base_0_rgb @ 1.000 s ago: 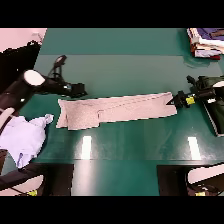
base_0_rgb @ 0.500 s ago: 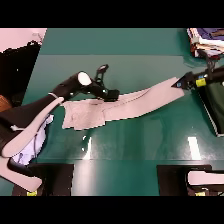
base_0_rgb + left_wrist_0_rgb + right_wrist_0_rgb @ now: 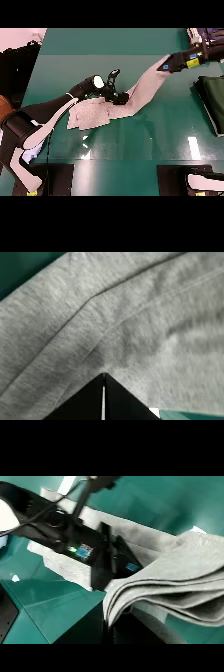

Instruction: Fold the shirts.

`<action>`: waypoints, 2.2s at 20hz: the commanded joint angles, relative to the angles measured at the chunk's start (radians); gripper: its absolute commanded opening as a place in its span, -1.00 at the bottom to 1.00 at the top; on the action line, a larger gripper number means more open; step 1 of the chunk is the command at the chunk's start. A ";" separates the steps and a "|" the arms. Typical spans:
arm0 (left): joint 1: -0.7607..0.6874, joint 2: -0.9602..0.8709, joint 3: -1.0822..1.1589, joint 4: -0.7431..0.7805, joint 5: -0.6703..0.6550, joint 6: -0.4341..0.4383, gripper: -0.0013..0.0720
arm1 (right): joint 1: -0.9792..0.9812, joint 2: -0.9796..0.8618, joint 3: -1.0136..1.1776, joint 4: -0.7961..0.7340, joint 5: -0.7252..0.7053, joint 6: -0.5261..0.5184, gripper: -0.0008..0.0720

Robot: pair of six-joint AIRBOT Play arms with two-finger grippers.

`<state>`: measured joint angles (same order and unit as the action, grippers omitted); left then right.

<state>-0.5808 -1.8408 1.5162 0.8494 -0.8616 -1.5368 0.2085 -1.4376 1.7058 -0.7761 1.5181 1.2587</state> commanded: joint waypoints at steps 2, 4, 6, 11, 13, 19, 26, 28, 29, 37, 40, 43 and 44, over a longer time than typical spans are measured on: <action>-0.003 -0.005 0.005 0.037 -0.013 -0.002 -0.91 | 0.115 0.003 0.057 0.000 -0.046 0.017 -0.95; -0.002 -0.005 0.006 0.048 -0.015 -0.002 -0.91 | 0.149 0.003 0.061 0.000 -0.066 0.017 -0.95; 0.008 0.003 0.007 0.053 -0.037 -0.001 -0.91 | 0.182 0.003 0.060 0.000 -0.079 0.016 -0.95; 0.141 0.154 0.007 0.232 -0.142 -0.001 -0.91 | 0.277 0.000 0.060 0.001 -0.150 0.016 -0.95; 0.246 0.251 0.007 0.327 -0.203 0.000 -0.91 | 0.338 -0.023 0.060 0.050 -0.216 -0.002 -0.95; 0.557 0.530 0.007 0.450 -0.281 0.029 -0.91 | 0.629 -0.238 0.061 0.181 -0.502 -0.149 -0.94; 0.655 0.595 0.003 0.441 -0.318 0.030 -0.91 | 0.727 -0.448 0.248 0.130 -0.348 -0.193 0.45; 0.655 0.595 0.003 0.435 -0.317 0.030 -0.91 | 0.674 -0.437 0.261 0.010 -0.246 -0.115 0.40; 0.655 0.595 0.004 0.435 -0.323 0.035 -0.91 | 0.637 -0.421 0.240 -0.052 -0.201 -0.093 0.40; 0.655 0.594 0.003 0.425 -0.377 0.052 -0.90 | 0.229 -0.194 -0.304 -0.106 -0.260 -0.009 0.40; 0.655 0.594 0.003 0.407 -0.363 0.052 -0.91 | 0.129 -0.191 -0.425 -0.082 -0.297 -0.010 0.77; 0.655 0.594 0.003 0.378 -0.335 0.052 -0.91 | 0.114 -0.234 -0.473 0.037 -0.327 -0.051 0.76; 0.655 0.594 0.003 0.369 -0.325 0.052 -0.91 | 0.128 -0.259 -0.469 0.080 -0.330 -0.064 0.75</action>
<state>0.0742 -1.2469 1.5196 1.2461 -1.2125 -1.4841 0.3584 -1.6653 1.2858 -0.7967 1.2121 1.2266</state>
